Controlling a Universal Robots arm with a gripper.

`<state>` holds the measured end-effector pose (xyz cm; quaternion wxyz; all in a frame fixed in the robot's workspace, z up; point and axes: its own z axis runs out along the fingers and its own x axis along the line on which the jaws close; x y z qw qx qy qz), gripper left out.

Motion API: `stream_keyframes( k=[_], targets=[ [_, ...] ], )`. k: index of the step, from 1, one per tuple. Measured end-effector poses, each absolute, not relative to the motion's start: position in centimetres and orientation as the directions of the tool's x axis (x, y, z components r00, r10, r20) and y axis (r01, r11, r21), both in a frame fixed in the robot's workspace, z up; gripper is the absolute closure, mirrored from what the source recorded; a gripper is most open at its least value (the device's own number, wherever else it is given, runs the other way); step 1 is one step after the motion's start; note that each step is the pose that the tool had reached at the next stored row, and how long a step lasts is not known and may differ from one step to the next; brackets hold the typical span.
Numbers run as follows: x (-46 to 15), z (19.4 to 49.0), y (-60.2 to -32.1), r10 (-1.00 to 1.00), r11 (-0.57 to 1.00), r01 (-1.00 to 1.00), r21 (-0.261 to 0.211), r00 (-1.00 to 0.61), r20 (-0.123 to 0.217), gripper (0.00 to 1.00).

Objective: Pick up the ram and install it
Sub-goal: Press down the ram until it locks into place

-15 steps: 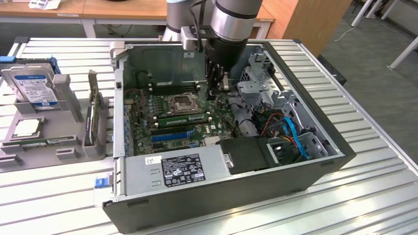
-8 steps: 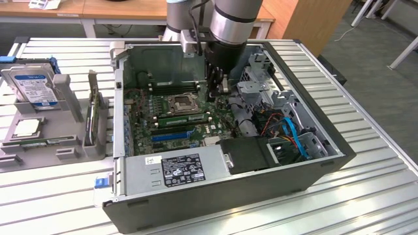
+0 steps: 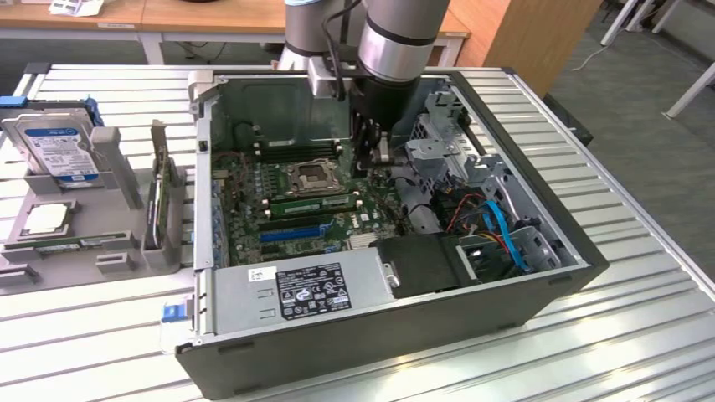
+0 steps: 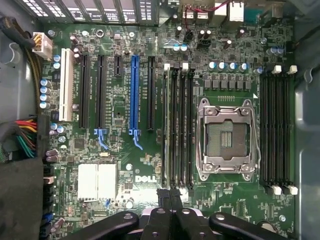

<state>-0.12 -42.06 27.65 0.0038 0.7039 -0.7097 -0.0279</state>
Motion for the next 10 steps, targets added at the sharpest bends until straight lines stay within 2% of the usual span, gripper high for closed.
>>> stream_keyframes(
  k=[10],
  targets=[
    [-0.12, 27.02, -42.06, -0.999, 0.008, -0.999, 0.045, -0.009, -0.034, 0.90]
  ],
)
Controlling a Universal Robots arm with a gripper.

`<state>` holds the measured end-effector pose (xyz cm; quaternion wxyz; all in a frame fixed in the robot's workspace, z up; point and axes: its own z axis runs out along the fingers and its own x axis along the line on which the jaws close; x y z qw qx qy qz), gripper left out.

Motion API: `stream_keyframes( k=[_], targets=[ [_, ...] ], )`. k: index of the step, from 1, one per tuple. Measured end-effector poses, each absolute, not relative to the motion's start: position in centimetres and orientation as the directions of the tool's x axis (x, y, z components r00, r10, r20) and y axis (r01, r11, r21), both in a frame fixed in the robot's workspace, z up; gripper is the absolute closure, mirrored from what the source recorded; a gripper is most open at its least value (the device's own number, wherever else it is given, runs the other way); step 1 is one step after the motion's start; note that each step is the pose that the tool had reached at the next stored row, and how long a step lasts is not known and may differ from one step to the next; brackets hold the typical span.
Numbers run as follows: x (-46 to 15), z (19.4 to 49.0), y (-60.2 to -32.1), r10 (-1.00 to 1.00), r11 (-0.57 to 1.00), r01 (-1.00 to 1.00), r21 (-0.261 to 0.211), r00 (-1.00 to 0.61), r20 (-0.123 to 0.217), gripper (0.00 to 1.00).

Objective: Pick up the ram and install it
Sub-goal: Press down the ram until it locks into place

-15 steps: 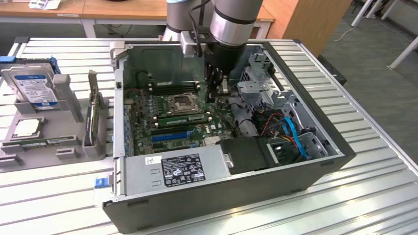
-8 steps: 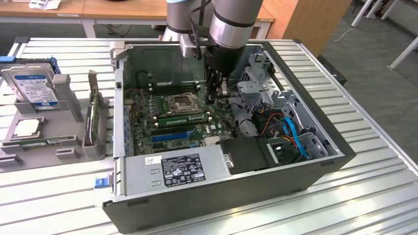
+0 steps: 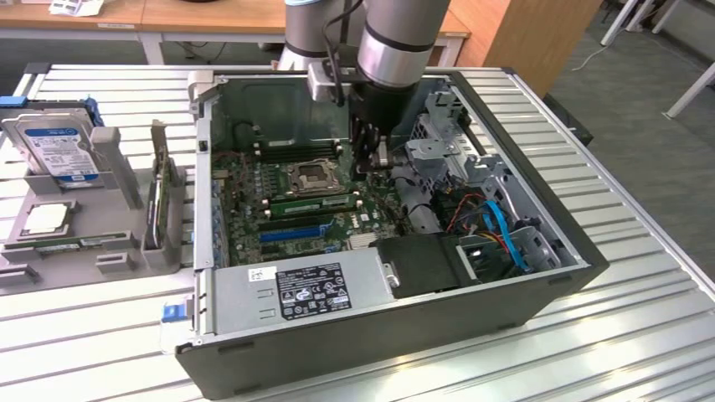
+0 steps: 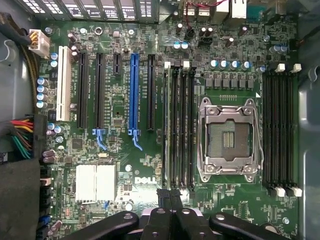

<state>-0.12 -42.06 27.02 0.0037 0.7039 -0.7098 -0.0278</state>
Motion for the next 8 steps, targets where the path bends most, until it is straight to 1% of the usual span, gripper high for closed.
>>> stream_keyframes(
  k=[8],
  targets=[
    [-0.12, 26.59, -42.06, -0.999, 0.008, -0.999, 0.045, -0.009, -0.034, 0.90]
  ],
)
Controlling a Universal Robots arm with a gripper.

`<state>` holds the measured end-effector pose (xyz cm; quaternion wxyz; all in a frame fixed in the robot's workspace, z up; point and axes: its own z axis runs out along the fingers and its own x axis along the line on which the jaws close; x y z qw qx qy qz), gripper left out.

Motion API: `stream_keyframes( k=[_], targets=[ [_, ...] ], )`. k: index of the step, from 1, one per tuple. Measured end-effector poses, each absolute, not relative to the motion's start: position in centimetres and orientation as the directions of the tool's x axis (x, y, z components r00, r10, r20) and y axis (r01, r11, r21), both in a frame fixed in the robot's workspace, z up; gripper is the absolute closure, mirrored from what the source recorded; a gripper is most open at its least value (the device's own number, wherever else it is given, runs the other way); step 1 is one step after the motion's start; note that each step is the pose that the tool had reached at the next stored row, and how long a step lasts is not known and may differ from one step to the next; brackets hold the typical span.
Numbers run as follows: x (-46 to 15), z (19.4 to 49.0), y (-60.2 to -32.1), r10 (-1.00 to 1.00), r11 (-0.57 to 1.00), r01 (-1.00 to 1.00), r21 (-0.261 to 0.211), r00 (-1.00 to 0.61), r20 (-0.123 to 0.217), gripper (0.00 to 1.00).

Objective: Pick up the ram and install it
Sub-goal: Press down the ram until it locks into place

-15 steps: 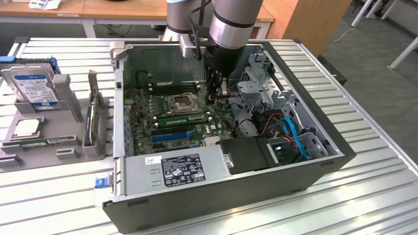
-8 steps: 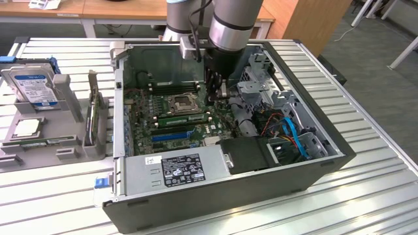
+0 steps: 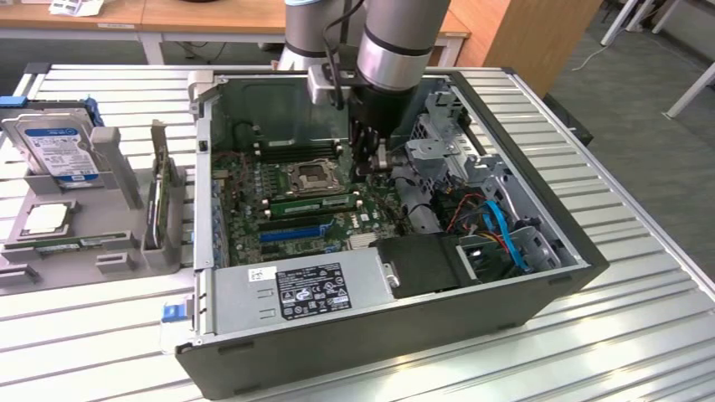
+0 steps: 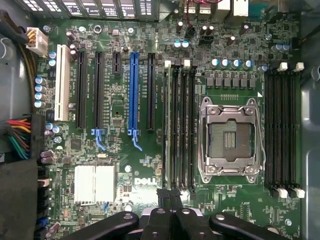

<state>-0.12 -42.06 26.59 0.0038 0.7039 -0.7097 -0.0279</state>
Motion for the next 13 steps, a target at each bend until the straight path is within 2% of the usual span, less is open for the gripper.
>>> stream_keyframes(
  k=[13],
  targets=[
    [-0.12, 25.86, -42.07, -0.999, 0.008, -0.999, 0.045, -0.009, -0.034, 0.90]
  ],
)
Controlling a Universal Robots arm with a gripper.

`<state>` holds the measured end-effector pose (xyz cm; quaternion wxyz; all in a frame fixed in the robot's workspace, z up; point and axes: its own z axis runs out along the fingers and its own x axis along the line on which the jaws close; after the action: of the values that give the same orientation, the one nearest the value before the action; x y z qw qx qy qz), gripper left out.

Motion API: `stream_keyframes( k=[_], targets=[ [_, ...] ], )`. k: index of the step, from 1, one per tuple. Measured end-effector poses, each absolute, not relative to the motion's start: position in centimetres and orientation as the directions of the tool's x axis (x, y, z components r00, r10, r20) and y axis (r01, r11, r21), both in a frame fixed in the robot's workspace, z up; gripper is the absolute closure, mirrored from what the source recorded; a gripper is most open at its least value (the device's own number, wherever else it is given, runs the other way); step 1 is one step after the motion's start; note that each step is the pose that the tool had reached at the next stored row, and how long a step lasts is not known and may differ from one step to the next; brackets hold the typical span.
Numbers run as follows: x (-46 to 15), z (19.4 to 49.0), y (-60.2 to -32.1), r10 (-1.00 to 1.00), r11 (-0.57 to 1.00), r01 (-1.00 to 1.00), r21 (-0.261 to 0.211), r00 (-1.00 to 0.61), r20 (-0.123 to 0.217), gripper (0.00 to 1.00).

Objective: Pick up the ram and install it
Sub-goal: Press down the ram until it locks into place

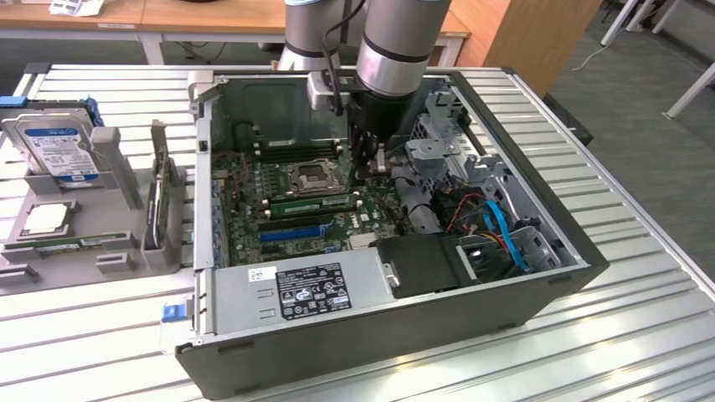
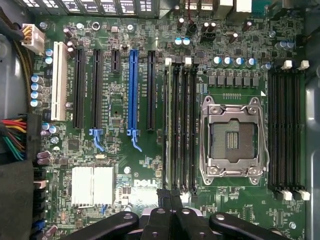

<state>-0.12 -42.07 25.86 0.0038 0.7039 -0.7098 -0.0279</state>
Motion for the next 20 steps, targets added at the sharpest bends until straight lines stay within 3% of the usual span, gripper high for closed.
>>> stream_keyframes(
  k=[20],
  targets=[
    [-0.12, 25.00, -41.97, -0.999, 0.008, -0.999, 0.045, -0.009, -0.034, 0.90]
  ],
)
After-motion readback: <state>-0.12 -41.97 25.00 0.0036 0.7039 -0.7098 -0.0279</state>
